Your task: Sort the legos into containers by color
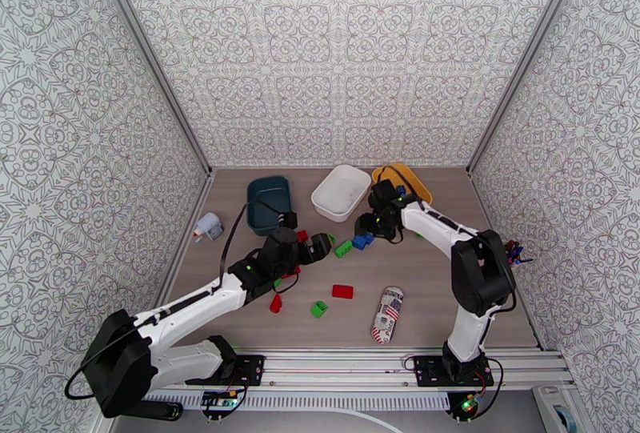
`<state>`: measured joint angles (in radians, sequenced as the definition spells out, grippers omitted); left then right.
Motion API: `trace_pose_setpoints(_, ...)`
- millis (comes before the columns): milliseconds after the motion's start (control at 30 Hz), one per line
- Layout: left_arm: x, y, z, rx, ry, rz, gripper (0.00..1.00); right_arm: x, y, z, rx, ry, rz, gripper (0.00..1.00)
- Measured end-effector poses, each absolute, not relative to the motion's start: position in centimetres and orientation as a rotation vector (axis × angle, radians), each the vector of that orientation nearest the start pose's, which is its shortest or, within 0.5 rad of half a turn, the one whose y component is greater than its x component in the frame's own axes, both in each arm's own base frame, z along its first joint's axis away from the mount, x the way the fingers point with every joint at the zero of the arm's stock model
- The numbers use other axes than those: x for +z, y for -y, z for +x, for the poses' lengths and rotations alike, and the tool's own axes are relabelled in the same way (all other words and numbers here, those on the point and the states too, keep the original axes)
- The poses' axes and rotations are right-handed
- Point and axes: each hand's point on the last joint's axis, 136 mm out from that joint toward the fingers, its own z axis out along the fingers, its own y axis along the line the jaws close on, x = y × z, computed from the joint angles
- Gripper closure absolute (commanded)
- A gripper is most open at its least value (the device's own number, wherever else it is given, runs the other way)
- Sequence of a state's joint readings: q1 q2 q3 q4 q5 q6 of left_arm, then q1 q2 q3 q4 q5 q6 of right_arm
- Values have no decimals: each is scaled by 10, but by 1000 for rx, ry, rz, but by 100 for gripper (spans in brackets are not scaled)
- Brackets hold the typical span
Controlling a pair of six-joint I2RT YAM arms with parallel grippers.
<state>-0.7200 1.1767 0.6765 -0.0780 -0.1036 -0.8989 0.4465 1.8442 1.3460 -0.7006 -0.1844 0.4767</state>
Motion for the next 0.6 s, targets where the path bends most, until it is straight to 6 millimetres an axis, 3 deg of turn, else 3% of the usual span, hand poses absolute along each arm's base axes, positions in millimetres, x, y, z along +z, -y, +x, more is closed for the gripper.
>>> trace_pose_setpoints(233, 141, 210, 268, -791, -2256, -335, 1, 52, -219, 347, 497, -2886, 74, 30)
trace_pose_setpoints(600, 129, 200, 258, -776, -2263, -379, 1, 62, -224, 357, 591, -2788, 290, 34)
